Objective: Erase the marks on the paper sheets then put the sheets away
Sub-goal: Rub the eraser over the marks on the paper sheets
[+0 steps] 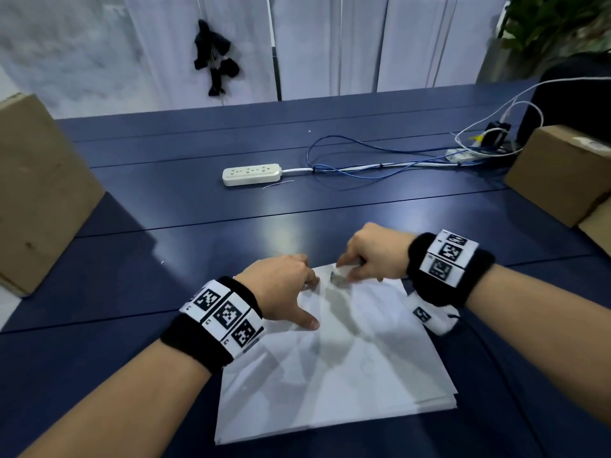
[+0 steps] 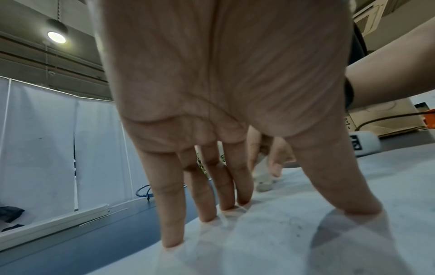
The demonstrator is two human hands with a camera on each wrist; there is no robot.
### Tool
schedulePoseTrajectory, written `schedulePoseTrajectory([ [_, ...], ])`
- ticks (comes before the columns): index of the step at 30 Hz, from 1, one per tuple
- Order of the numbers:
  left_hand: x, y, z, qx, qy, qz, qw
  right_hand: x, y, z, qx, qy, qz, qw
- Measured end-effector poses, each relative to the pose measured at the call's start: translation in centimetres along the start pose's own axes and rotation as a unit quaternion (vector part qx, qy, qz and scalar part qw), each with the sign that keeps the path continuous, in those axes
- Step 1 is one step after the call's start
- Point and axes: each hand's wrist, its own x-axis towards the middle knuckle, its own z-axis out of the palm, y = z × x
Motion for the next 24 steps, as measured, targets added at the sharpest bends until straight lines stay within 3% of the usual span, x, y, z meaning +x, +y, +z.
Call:
schedulePoseTrajectory([
  [3, 0.0, 0.0, 0.0, 0.003, -0.002, -0.003, 1.000, -0.2, 0.3, 0.4, -0.032, 0.040, 0.002, 0.999],
  [8, 0.1, -0.2, 0.1, 0.002, 0.003, -0.010, 1.000, -3.3, -2.0, 1.0, 0.048, -0.090, -0.040, 0.994],
  [14, -0.1, -0.1, 0.0, 0.000, 0.005, -0.006, 1.000, 0.3, -0.2, 0.1, -0.057, 0.038, 0.002, 0.998],
  [16, -0.2, -0.1, 0.0, 0.002, 0.006, -0.008, 1.000, -0.9, -1.0, 0.5, -0.057, 0.027, -0.028, 0.998],
  [20, -0.2, -0.2, 0.2, 0.002, 0.004, -0.008, 1.000, -3.5, -2.3, 1.6, 0.018, -0.066, -0.049, 0.996],
  [24, -0.3, 0.0, 0.0, -0.002, 0.000, -0.006, 1.000, -0.9, -0.9, 0.2, -0.033, 0.016, -0.013, 0.999],
])
